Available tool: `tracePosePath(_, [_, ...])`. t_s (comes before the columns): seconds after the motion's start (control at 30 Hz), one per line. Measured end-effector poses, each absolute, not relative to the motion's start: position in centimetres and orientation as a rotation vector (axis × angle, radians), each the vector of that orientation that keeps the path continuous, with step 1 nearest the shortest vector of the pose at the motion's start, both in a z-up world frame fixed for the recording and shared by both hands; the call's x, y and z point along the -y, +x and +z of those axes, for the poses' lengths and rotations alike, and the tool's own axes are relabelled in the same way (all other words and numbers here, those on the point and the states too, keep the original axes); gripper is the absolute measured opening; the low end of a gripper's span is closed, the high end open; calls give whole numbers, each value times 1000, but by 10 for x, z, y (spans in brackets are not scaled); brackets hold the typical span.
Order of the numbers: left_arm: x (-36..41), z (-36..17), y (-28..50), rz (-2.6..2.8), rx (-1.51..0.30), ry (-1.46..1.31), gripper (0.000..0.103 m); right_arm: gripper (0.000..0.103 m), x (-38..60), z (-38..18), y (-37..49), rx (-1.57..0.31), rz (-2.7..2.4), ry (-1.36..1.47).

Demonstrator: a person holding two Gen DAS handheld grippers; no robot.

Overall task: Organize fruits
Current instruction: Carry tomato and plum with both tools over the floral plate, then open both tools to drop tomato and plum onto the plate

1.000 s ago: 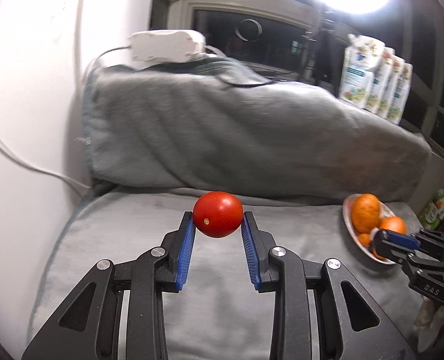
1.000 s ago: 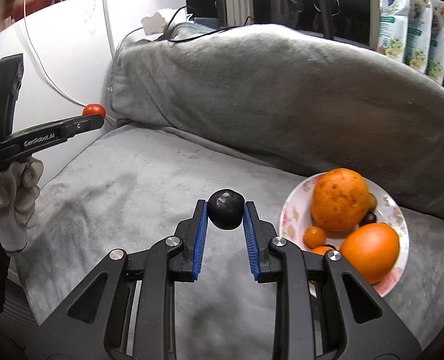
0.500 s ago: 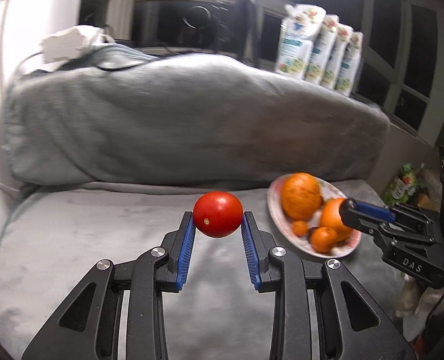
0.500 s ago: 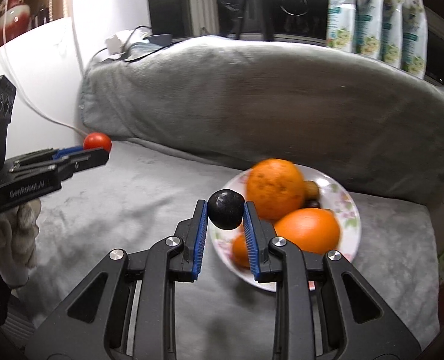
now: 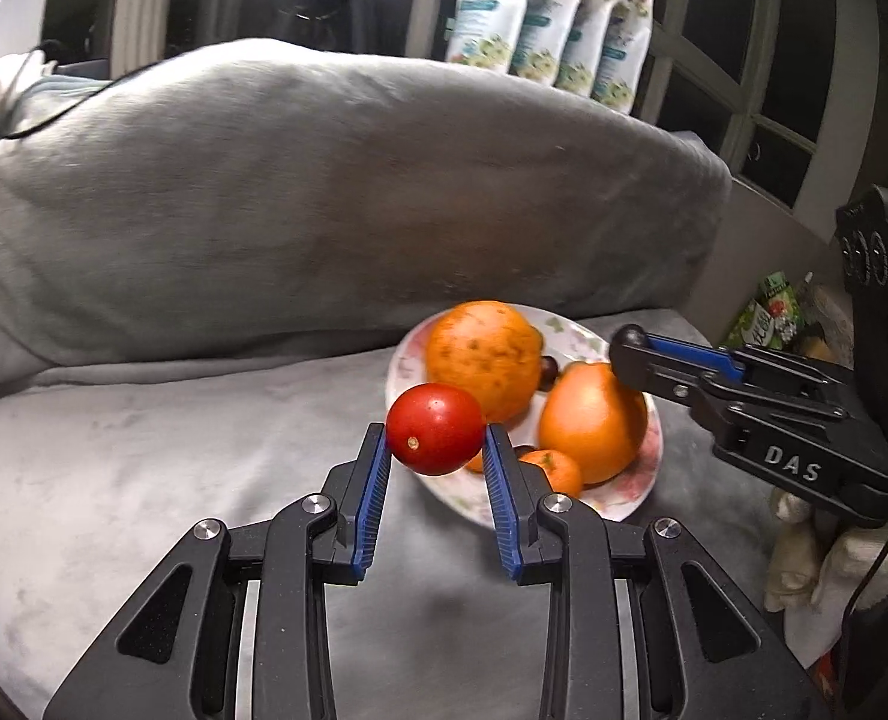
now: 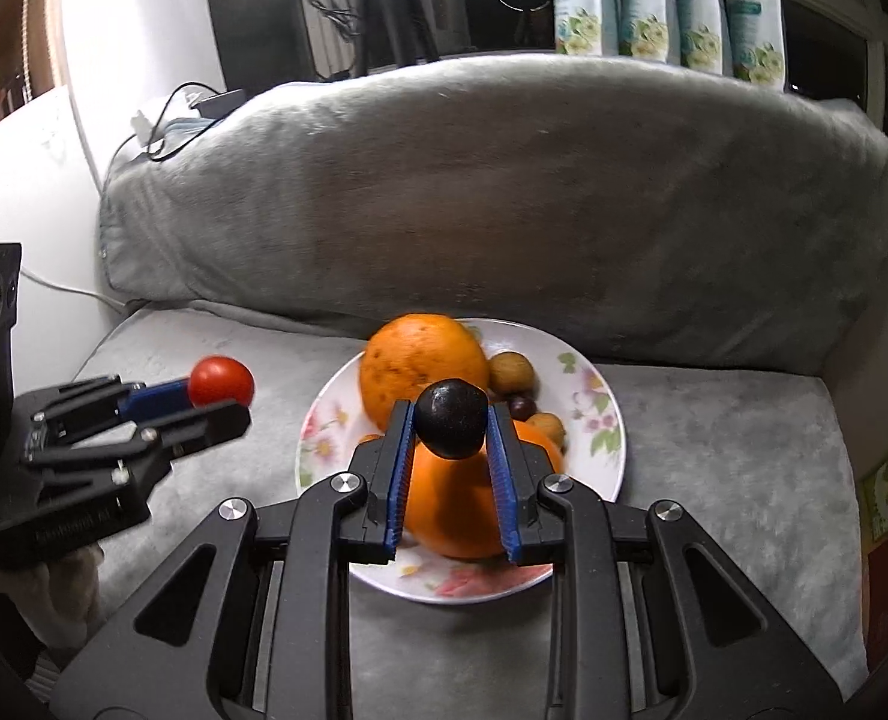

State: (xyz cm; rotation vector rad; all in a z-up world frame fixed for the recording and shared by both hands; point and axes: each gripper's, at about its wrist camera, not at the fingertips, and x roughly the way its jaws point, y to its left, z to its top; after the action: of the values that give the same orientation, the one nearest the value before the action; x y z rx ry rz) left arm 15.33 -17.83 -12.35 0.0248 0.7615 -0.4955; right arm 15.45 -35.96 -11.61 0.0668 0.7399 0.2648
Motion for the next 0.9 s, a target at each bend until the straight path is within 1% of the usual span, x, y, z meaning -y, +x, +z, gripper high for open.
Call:
tracePosePath(0.37, [207,-126,158,-554,-764,47,31,26,370,-126,172,-749,255,95])
tracePosePath(0.43, [209,-127,159,-559,-766,48,31,33,370,-126,173,-746,255,92])
tracePosePath(0.47, [210,-127,159,-561,-767,49,31,44,370,-126,172,-742,252,92])
tracePosePath(0.5, [211,-128,159,-561,-766,51,31,54,370,-125,171,-736,249,94])
tracePosePath(0.53, [211,-128,160,-561,-766,51,31,55,371,-125,171,-728,245,96])
tracePosePath(0.77, [209,-126,157,-557,-760,46,31,55,374,-120,169,-717,242,108])
tracePosePath(0.83, [207,-123,154,-554,-748,47,38,57,375,-119,167,-714,241,111])
tracePosePath(0.87, [206,-122,153,-552,-740,47,45,61,375,-118,166,-712,239,112])
tracePosePath(0.9, [204,-119,150,-551,-729,46,49,69,376,-117,164,-707,235,113])
